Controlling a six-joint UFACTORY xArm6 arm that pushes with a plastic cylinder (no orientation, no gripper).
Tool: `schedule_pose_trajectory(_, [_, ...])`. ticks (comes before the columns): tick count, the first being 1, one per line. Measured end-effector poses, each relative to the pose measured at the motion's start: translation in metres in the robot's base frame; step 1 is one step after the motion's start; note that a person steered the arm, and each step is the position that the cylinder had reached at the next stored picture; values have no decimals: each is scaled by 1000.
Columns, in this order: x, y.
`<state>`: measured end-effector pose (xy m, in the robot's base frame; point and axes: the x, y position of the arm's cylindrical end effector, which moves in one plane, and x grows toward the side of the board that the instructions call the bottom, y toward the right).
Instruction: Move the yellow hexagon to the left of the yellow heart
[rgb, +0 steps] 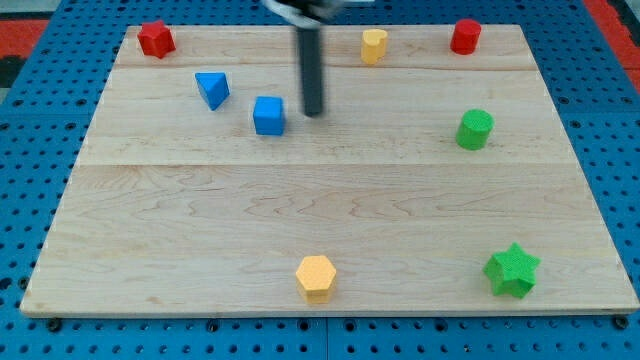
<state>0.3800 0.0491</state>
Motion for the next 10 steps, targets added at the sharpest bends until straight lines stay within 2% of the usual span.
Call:
schedule_pose_trajectory(1, [35, 54])
schedule_pose_trajectory(2, [152, 76])
schedule_pose_trajectory(3, [230, 48])
schedule_pose_trajectory(4, [208, -78])
schedule_pose_trajectory(5, [134, -148])
schedule_pose_trajectory(6, [159, -101])
schedule_pose_trajectory(7, [204, -82])
schedule_pose_trajectory(8, [200, -172])
schedule_pose_trajectory(9, [109, -156])
schedule_pose_trajectory(10, [89, -155])
